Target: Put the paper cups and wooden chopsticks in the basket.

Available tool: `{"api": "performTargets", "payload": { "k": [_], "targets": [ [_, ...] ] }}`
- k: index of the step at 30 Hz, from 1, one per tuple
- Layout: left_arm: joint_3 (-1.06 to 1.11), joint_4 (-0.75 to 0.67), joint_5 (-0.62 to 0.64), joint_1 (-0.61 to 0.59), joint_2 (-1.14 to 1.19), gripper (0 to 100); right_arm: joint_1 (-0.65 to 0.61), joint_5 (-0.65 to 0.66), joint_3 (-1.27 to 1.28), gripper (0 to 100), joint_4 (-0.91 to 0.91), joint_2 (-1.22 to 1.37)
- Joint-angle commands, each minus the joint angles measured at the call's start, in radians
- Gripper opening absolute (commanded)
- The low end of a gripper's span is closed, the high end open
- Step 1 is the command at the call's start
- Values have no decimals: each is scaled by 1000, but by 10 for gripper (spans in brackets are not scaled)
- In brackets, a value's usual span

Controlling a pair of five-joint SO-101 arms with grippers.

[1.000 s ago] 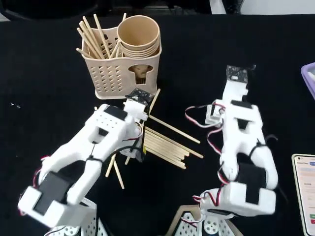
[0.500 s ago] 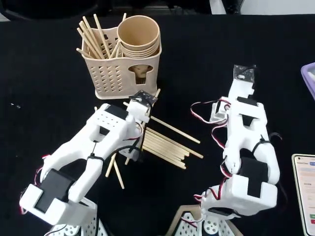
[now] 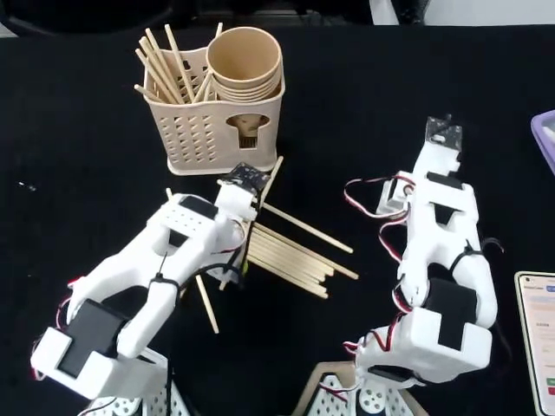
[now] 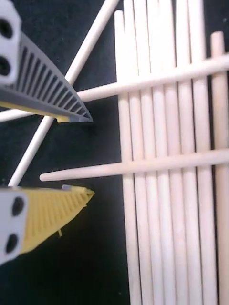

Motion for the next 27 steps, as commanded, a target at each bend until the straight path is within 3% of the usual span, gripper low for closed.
{"api": "performTargets", "payload": {
  "k": [1, 7, 12, 22, 27],
  "targets": [
    [8, -38, -6, -12, -5, 212, 21, -15, -65, 116, 5, -4],
    [12, -29, -6, -12, -14, 202, 37, -18, -67, 116, 6, -4],
    [13, -29, -3, -1, -8, 21, 44, -20, -67, 116, 5, -4],
    [28, 144, -11, -10, -61, 30, 48, -20, -67, 116, 3, -4],
    [30, 321, -130, -12, -264, 30, 46, -20, -67, 116, 3, -4]
  ]
}}
